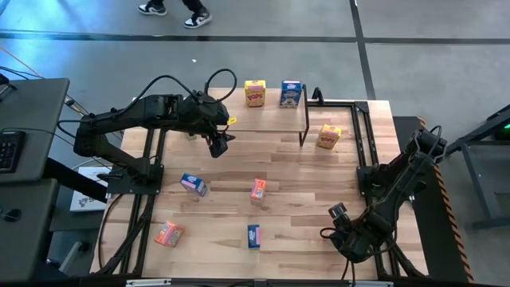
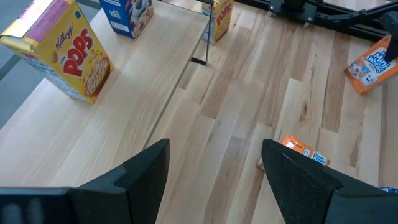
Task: Stack cereal on shelf
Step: Put the bottom right orange cereal box on the shelf
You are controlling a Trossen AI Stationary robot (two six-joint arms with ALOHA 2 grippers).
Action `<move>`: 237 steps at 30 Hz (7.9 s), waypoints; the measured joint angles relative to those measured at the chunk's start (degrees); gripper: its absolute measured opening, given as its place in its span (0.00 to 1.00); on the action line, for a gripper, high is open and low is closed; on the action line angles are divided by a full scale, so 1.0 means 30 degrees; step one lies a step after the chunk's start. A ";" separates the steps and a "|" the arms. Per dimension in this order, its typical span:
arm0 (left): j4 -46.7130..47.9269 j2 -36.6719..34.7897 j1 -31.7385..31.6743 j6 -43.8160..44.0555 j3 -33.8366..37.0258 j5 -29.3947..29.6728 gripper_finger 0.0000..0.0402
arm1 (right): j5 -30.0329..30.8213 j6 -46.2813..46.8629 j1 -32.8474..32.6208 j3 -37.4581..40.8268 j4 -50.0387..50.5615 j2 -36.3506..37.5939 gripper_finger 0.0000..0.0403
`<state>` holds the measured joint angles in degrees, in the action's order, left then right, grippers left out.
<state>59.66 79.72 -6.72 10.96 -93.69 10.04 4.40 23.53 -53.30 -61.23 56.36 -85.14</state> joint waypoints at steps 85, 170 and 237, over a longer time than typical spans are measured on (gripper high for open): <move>-0.6948 0.3839 0.1868 -0.6244 -0.0036 -0.0609 0.61 | 0.1800 -0.7009 1.6932 -1.2218 -0.0877 0.0015 0.38; -1.3492 -0.1147 -0.1350 -0.5535 0.8347 -0.1683 0.41 | 0.1457 -0.8794 1.6874 -1.1973 -0.0391 0.4668 0.67; -2.2989 -0.4443 -1.3901 -0.4329 1.6633 -1.3890 0.41 | 0.1211 -0.6855 1.7413 1.9041 -2.3554 2.2001 0.67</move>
<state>-9.31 66.39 -48.42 -2.03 -43.79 -31.63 8.04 2.97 -1.06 -4.11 -14.30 -19.14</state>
